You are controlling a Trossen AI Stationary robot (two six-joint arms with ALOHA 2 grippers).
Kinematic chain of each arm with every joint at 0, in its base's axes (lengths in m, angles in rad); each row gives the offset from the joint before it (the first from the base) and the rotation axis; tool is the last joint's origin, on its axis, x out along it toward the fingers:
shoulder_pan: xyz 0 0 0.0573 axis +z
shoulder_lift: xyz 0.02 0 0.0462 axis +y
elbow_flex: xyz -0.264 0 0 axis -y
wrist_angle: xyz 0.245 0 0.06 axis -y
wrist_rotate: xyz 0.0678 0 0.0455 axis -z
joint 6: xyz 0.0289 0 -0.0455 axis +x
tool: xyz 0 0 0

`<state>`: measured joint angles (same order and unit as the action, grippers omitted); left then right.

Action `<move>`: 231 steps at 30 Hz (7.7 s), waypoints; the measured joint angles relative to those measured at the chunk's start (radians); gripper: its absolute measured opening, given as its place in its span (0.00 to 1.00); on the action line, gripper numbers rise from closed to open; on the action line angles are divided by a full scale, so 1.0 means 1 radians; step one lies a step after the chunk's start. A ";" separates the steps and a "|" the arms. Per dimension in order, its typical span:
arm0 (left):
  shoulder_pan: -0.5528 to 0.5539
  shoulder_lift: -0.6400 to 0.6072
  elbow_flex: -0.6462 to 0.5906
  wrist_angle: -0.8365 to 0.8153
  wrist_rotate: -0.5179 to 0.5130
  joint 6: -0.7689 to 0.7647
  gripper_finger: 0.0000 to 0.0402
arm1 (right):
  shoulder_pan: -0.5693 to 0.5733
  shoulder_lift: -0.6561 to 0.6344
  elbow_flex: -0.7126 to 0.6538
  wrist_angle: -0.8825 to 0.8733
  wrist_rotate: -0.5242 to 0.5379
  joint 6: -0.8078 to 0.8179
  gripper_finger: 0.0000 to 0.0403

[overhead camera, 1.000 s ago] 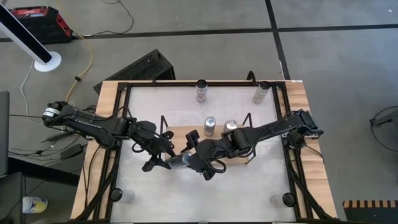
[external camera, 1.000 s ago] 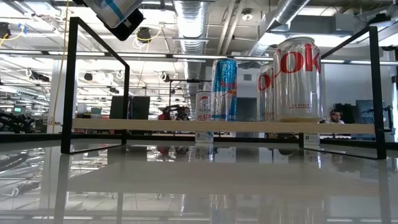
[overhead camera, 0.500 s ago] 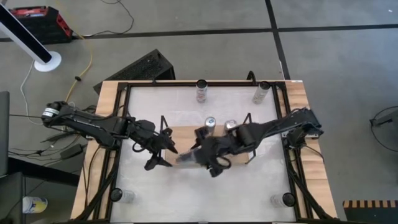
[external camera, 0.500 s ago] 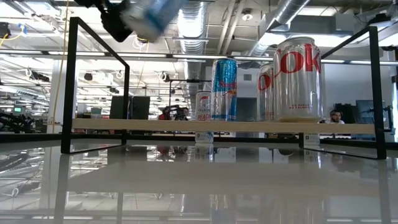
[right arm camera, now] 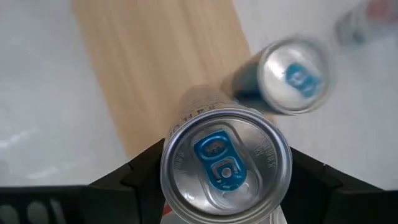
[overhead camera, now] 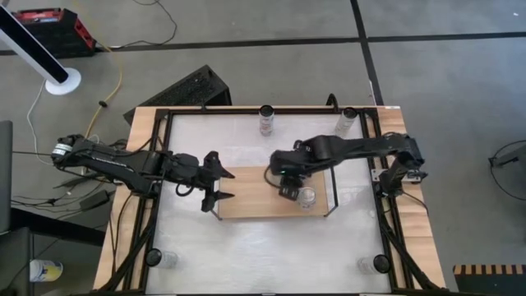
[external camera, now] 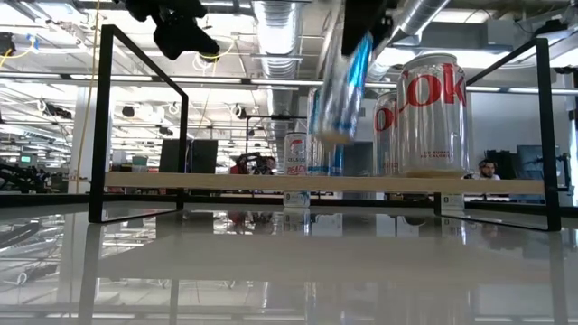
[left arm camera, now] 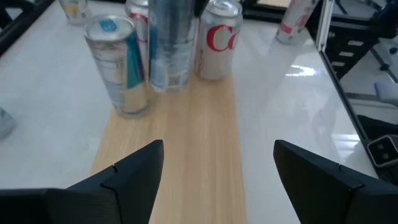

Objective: Place canned beverage on shelf
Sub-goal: Put the blue soda can on the shelf aligned with the other blue soda can

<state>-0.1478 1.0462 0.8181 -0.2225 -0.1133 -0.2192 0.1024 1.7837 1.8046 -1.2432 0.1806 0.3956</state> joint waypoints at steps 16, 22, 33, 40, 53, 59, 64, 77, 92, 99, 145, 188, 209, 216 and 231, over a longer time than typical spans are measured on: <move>-0.001 0.001 0.000 -0.052 0.001 -0.011 0.72 | 0.039 0.071 0.001 0.021 -0.081 0.065 0.66; -0.001 0.001 0.000 -0.050 0.001 -0.012 0.72 | 0.048 0.071 0.001 0.026 -0.081 0.094 0.66; -0.001 0.001 0.000 -0.050 0.001 -0.013 0.72 | 0.049 0.071 0.001 0.048 -0.083 0.104 0.68; -0.001 0.001 0.000 -0.050 0.001 -0.014 0.72 | 0.049 0.070 0.001 0.047 -0.085 0.098 0.81; -0.001 0.001 0.000 -0.037 0.001 -0.009 0.72 | 0.071 0.060 0.088 -0.003 -0.078 -0.023 0.84; -0.001 0.001 0.000 0.007 0.001 0.034 0.72 | 0.087 0.057 0.190 -0.133 -0.078 -0.304 0.84; -0.001 0.001 0.000 0.006 0.001 0.069 0.72 | 0.088 0.064 0.186 -0.133 -0.078 -0.521 0.84; -0.001 0.001 0.000 0.010 0.001 0.108 0.72 | 0.057 0.108 0.160 -0.074 -0.075 -0.693 0.84; -0.001 0.001 0.000 0.003 0.002 0.062 0.72 | 0.052 0.197 0.159 -0.124 -0.107 -0.688 0.84; -0.001 0.001 0.000 0.003 0.002 0.053 0.72 | 0.052 0.207 0.160 -0.134 -0.103 -0.611 0.78; -0.002 0.001 0.000 0.003 0.001 0.050 0.72 | 0.046 0.221 0.159 -0.088 -0.115 0.175 0.76; -0.001 0.001 0.000 0.003 0.001 0.050 0.72 | 0.054 0.183 0.161 -0.055 -0.156 -0.636 0.90; -0.001 0.001 0.000 0.002 0.001 0.050 0.72 | 0.059 0.183 0.161 0.007 -0.155 -0.758 0.76; -0.001 0.001 0.000 0.002 0.001 0.050 0.72 | 0.059 0.182 0.162 -0.013 -0.146 -0.593 0.63; -0.001 0.001 0.000 0.002 0.001 0.050 0.72 | 0.069 0.185 0.159 -0.066 -0.074 -0.313 0.58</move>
<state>-0.1490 1.0473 0.8181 -0.2206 -0.1120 -0.1692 0.1717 1.9682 1.9640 -1.3088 0.1069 0.0822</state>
